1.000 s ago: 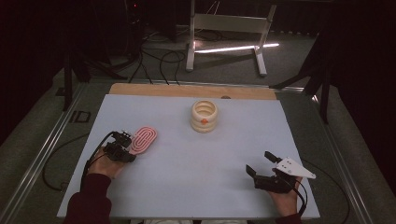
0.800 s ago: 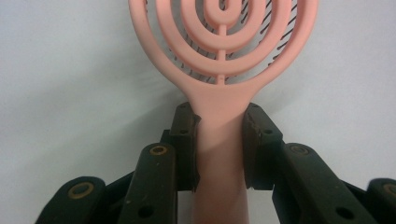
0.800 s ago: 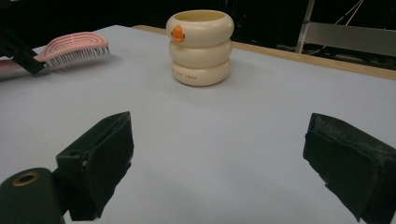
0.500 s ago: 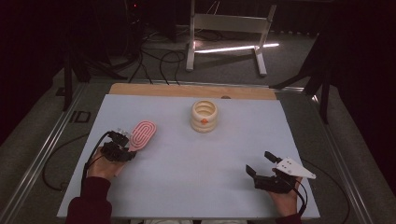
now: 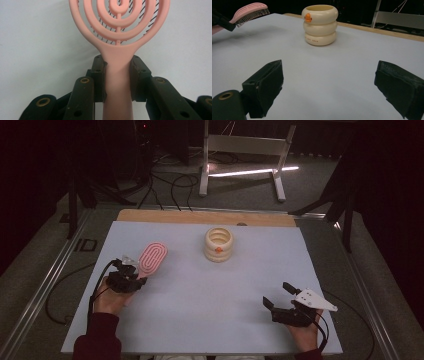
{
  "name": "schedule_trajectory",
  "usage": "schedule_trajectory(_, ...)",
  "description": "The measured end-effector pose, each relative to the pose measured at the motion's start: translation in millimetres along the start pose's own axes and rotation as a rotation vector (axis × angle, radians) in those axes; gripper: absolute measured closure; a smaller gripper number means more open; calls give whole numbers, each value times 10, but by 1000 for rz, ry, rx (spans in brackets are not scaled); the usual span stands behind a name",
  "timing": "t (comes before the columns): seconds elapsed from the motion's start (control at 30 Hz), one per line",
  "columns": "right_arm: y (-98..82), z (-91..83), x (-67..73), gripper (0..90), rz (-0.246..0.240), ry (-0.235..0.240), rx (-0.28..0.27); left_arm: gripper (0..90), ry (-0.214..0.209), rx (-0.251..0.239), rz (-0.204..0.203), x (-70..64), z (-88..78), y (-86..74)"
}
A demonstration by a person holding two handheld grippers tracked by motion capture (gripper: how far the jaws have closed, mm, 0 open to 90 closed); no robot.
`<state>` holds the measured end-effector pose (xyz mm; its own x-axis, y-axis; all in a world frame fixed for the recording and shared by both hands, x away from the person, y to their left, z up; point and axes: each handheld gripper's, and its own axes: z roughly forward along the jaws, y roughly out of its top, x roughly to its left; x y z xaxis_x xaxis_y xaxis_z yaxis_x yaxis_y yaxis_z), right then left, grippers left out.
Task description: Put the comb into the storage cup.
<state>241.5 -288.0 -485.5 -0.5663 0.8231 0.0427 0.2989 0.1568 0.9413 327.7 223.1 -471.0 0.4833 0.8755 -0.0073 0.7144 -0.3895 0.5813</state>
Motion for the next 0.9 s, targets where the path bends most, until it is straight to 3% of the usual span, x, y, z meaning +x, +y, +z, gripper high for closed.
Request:
schedule_trajectory(0.4,-1,18,0,84,-2,3,3,702,1,-76,-7,1,-68,-2)
schedule_trajectory(0.6,-1,22,2,84,-3,11,6,702,-2,-92,-1,-33,-58,13)
schedule_trajectory(0.9,-6,48,2,84,1,24,20,702,-7,-162,9,-99,-159,59)
